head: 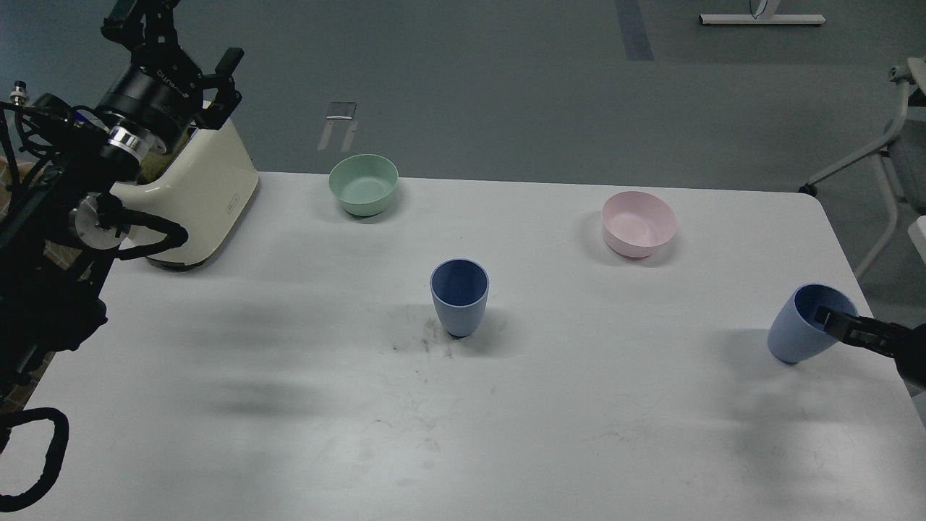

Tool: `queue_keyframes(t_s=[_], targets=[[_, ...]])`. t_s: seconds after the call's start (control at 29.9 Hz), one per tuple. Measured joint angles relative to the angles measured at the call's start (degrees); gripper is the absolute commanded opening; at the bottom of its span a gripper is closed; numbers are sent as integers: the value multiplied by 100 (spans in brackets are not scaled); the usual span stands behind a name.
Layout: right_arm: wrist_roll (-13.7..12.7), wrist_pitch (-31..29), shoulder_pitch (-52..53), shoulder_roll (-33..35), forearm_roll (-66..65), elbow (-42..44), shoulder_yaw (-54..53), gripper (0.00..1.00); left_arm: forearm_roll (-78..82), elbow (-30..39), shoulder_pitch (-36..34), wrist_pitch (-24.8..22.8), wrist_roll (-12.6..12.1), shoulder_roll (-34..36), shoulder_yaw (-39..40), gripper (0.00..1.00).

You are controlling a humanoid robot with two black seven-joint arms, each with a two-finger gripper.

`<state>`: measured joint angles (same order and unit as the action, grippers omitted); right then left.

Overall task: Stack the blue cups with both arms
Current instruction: 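Reach the right gripper to the other blue cup and grasp it, then carry the blue cup with the right gripper over the center cup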

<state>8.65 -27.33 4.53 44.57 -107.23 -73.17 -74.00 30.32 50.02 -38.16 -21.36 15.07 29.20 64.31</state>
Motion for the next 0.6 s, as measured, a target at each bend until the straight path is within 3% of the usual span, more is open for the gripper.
queue_keyframes(t_s=[0.33, 0.6], targets=[[38, 34, 43, 148, 35, -55, -68, 0, 0, 7, -39, 0, 3, -8, -107, 98], [55, -22, 812, 186, 126, -516, -211, 0, 0, 68, -99, 0, 3, -6, -120, 98]])
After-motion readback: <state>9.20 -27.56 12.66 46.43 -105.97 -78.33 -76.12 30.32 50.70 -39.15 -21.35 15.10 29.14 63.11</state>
